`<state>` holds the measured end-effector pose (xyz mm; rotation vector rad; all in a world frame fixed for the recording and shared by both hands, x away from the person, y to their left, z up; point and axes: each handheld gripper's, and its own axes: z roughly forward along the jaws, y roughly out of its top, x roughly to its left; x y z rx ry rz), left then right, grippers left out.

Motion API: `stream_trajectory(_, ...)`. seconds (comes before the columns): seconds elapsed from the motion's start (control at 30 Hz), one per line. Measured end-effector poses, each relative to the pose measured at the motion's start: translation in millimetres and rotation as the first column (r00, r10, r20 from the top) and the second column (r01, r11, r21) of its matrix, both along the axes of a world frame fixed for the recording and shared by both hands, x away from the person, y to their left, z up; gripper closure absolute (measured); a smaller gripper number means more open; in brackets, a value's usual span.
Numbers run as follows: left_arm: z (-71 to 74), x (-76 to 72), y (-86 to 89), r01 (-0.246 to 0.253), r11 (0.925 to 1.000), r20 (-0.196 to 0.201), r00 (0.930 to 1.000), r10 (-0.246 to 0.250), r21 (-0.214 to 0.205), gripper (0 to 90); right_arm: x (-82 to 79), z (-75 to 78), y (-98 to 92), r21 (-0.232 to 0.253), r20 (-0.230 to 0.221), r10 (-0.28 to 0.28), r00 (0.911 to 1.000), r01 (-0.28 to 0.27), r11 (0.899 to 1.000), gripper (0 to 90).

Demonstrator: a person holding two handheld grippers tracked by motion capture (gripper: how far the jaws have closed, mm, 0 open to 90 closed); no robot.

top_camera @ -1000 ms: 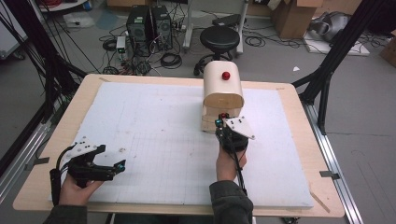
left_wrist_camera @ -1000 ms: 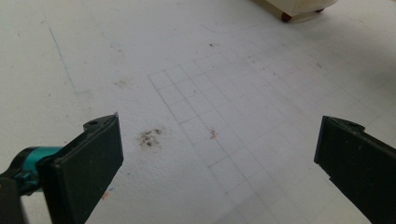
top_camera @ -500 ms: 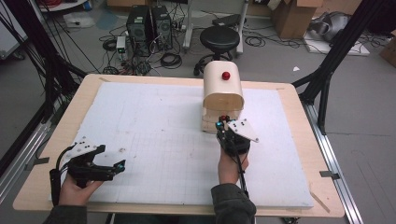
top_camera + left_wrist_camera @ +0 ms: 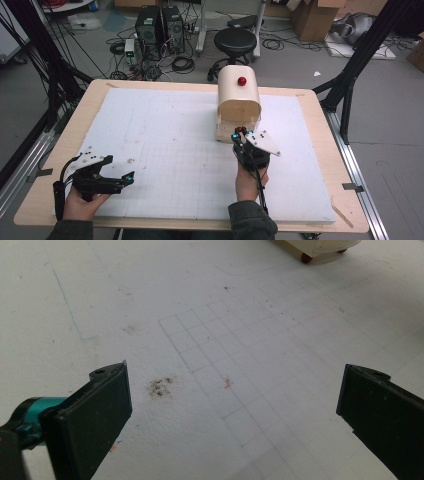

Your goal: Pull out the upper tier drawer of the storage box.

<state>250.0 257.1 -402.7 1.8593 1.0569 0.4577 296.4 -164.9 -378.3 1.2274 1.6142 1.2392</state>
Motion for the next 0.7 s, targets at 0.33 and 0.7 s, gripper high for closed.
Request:
stream_trajectory(0.33, 0.0, -0.2, -0.5, 0.0, 1.0, 0.0, 1.0, 0.0, 0.0, 1.7, -7.0, -0.7, -1.6, 0.003, 0.005, 0.01, 0.9999, -0.01, 1.0, 72.3)
stream_trajectory(0.7, 0.1, -0.3, -1.1, 0.0, 1.0, 0.001, 1.0, 0.0, 0.001, 1.7, -17.4, -1.3, -3.3, 0.016, 0.004, 0.023, 0.9997, -0.023, 1.0, 72.3)
